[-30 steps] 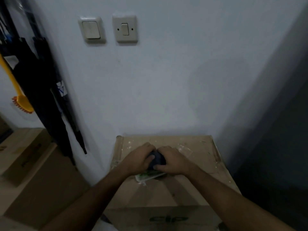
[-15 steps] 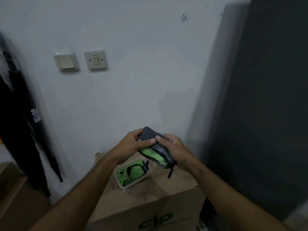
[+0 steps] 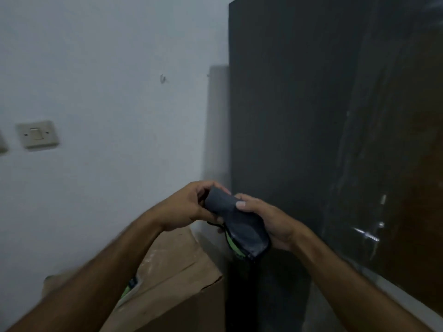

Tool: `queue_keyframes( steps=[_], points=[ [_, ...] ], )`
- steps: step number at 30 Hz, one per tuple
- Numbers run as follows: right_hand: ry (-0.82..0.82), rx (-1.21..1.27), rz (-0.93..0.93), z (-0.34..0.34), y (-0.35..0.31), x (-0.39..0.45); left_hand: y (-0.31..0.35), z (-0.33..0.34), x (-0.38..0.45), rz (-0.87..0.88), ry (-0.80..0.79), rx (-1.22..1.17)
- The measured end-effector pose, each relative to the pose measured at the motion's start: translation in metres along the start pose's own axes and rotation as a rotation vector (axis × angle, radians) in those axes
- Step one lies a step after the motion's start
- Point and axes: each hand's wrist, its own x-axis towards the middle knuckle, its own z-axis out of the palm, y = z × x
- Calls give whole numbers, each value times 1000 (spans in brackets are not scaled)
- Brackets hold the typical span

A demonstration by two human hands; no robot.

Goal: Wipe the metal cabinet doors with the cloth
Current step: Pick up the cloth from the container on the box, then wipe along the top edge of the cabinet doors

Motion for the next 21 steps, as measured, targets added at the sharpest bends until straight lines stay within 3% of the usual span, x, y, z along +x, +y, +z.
queue_keyframes(
  steps=[7,10,13,16,21],
  points=[
    [66,48,-37,-101,-64,-106,82,121,86,286,179,512],
    [112,-21,-101,-136,-88,-145,113,170,117,382,203,557],
    [229,-241,-229,-165,-115,-170,140,201,149,486,261,637],
    [326,-476,-361,-186,-151,-183,168,213,175,476,335,581],
    [300,-704,-529,-212,-213,-184,210,207,216,515,470,520]
  ],
)
